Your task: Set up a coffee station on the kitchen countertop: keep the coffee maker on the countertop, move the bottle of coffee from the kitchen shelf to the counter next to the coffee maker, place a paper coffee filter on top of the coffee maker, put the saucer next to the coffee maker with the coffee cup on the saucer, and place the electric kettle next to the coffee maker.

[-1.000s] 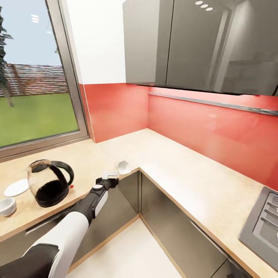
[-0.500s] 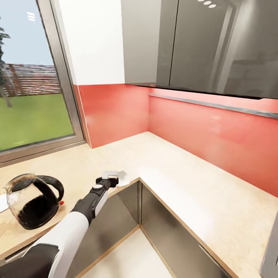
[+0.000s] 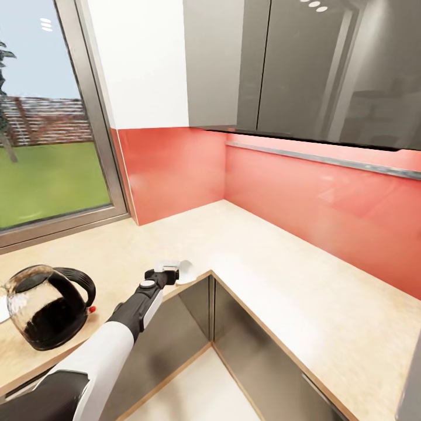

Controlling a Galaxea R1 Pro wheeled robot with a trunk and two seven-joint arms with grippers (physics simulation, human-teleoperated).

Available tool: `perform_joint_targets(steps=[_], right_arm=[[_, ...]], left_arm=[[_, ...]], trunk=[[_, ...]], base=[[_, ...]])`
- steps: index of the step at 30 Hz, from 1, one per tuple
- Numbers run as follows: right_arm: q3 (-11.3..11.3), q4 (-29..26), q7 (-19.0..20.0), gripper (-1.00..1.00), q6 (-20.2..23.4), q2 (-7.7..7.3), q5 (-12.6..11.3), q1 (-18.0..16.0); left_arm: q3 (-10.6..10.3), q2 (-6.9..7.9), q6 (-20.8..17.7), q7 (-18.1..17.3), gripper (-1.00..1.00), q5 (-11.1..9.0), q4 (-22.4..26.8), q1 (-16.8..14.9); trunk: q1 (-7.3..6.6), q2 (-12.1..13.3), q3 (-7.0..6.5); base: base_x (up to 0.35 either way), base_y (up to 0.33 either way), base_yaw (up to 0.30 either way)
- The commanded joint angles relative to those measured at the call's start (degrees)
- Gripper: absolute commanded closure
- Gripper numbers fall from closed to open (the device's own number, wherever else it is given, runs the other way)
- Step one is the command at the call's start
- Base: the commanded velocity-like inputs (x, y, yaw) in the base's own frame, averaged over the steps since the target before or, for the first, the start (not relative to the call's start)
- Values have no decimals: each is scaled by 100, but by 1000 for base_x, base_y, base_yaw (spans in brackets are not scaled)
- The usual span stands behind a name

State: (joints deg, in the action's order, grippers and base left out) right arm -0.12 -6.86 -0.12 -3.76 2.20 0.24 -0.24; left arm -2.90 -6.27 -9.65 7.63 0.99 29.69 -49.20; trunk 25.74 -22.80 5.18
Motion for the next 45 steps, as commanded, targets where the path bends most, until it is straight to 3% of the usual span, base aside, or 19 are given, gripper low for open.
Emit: perform_joint_targets(steps=[1,45], right_arm=[[-1,0,-2,-100,-17,0,2,-3],[11,17,-6,-100,-19,8,5,-3]], left_arm=[[-31,3,-36,37,-100,11,8,-3],[-41,-4,-36,37,-100,7,-49,125]], trunk=[[4,-11,12],[4,-11,12]], base=[[93,0,0],[66,-9,0]])
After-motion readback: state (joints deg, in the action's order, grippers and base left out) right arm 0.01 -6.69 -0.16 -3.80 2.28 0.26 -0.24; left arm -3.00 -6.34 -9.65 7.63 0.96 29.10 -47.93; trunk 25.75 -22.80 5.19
